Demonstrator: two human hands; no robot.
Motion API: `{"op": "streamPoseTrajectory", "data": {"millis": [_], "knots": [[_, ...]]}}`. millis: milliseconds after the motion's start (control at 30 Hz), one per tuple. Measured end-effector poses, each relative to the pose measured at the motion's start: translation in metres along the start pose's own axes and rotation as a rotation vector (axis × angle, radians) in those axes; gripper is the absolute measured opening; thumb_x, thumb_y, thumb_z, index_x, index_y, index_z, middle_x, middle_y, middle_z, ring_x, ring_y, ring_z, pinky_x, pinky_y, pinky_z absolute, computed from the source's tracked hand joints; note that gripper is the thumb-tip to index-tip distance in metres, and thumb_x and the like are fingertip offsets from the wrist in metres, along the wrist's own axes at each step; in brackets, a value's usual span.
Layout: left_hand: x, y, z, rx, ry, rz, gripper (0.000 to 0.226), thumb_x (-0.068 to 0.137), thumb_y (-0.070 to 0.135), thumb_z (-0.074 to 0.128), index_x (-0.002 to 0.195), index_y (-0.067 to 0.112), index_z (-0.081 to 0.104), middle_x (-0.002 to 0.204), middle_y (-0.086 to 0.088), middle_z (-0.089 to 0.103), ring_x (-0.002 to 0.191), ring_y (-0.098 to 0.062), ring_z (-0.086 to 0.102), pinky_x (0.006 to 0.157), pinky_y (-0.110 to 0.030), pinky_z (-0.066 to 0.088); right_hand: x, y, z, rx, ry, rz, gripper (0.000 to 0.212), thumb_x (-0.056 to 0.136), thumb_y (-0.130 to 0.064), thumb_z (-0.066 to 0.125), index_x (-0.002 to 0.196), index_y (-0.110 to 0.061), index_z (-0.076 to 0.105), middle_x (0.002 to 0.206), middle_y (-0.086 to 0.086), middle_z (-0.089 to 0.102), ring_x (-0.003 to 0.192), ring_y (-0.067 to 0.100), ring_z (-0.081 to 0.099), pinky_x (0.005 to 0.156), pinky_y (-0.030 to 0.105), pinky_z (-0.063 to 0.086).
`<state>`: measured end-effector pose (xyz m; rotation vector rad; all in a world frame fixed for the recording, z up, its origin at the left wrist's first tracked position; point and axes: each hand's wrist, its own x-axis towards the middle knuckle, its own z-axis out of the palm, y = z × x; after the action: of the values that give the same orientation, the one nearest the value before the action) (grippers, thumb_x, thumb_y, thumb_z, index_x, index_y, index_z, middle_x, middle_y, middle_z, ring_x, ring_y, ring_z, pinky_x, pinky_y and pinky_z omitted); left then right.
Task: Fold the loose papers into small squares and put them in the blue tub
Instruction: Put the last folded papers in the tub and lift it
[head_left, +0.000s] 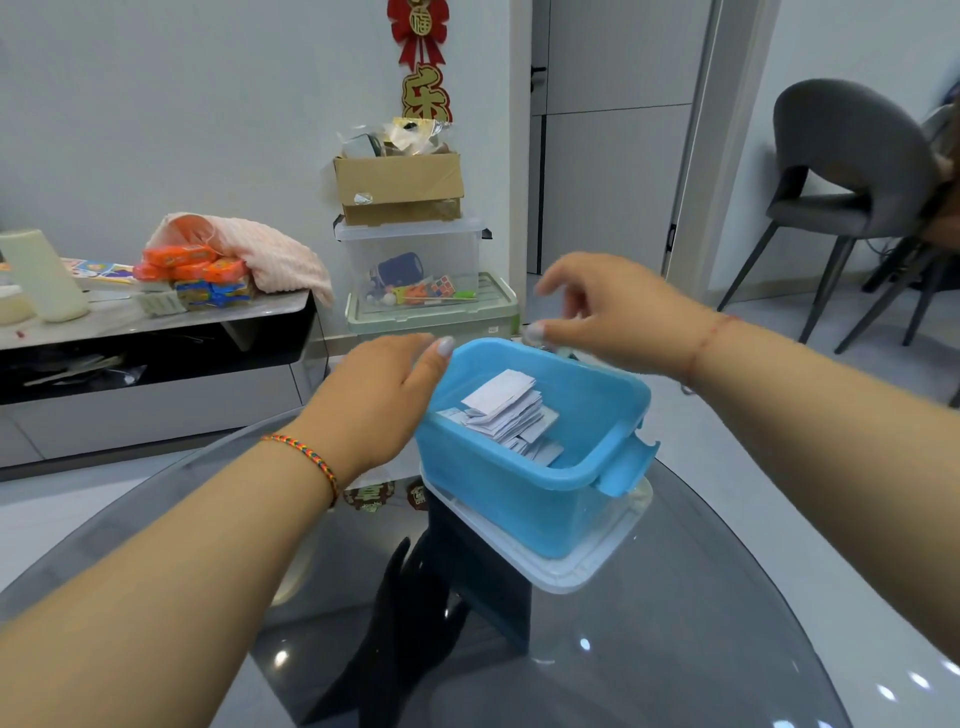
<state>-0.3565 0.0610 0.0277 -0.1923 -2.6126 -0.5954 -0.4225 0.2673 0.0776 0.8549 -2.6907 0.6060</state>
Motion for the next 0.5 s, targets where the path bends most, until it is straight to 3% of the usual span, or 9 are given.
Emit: {"op": "streamPoseTrajectory", "data": {"millis": [100,167,233,300,367,433,500], "knots": [[-0.001,-0.008,0.003,-0.171,0.036,-0.274,0.047,0.100,0.042,0.028,0.077,0.008,0.049,0.076,-0.004,0.053,0.074,-0.023,0.047,0.071,-0.036,0.037,-0.034,0.011,-0.004,0.259,0.353,0.275,0.033,0.087,-0.049,0.056,0.108,-0.023,0.057,0.088,-0.006,0.050,0.084,0.017,0.048,0.070,0.028,0.037],[0.003,-0.022,0.009,-0.320,0.034,-0.428,0.041,0.099,0.039,0.035,0.075,0.010,0.050,0.077,-0.009,0.051,0.075,-0.023,0.047,0.076,-0.037,0.041,-0.061,0.019,0.003,0.512,0.430,0.468,0.039,0.085,-0.049,0.058,0.110,-0.020,0.056,0.099,-0.002,0.056,0.095,0.021,0.053,0.080,0.034,0.044],[0.007,-0.029,0.011,-0.445,0.034,-0.546,0.032,0.096,0.032,0.042,0.072,0.013,0.052,0.081,-0.012,0.053,0.078,-0.023,0.051,0.085,-0.045,0.049,-0.084,0.021,0.019,0.701,0.375,0.619,0.056,0.081,-0.047,0.064,0.120,-0.008,0.055,0.111,0.011,0.060,0.103,0.022,0.055,0.095,0.044,0.044],[0.009,-0.029,0.014,-0.555,0.015,-0.648,0.024,0.097,0.025,0.045,0.082,0.011,0.058,0.093,-0.014,0.062,0.086,-0.024,0.059,0.089,-0.049,0.051,-0.100,0.019,0.037,0.818,0.289,0.701,0.046,0.082,-0.039,0.064,0.098,0.004,0.061,0.093,0.026,0.057,0.085,0.021,0.052,0.088,0.047,0.046],[0.007,-0.025,0.016,-0.721,-0.012,-0.756,0.026,0.100,0.026,0.042,0.104,0.007,0.059,0.102,-0.013,0.067,0.091,-0.023,0.064,0.084,-0.039,0.052,-0.106,0.014,0.052,0.911,0.218,0.759,0.033,0.088,-0.034,0.060,0.078,-0.003,0.063,0.085,0.020,0.061,0.078,0.026,0.053,0.081,0.042,0.046],[0.001,-0.020,0.016,-0.836,-0.016,-0.828,0.031,0.101,0.027,0.038,0.106,0.005,0.060,0.099,-0.013,0.069,0.091,-0.023,0.065,0.084,-0.035,0.050,-0.106,0.012,0.060,0.952,0.172,0.810,0.032,0.090,-0.035,0.059,0.084,-0.005,0.066,0.098,0.018,0.067,0.092,0.032,0.062,0.091,0.043,0.049],[-0.004,-0.017,0.016,-0.869,-0.004,-0.849,0.033,0.101,0.025,0.037,0.107,0.003,0.061,0.094,-0.014,0.070,0.087,-0.023,0.066,0.082,-0.034,0.053,-0.105,0.010,0.061,1.028,0.180,0.831,0.029,0.092,-0.030,0.057,0.090,-0.003,0.065,0.102,0.020,0.067,0.098,0.033,0.063,0.090,0.042,0.051]]}}
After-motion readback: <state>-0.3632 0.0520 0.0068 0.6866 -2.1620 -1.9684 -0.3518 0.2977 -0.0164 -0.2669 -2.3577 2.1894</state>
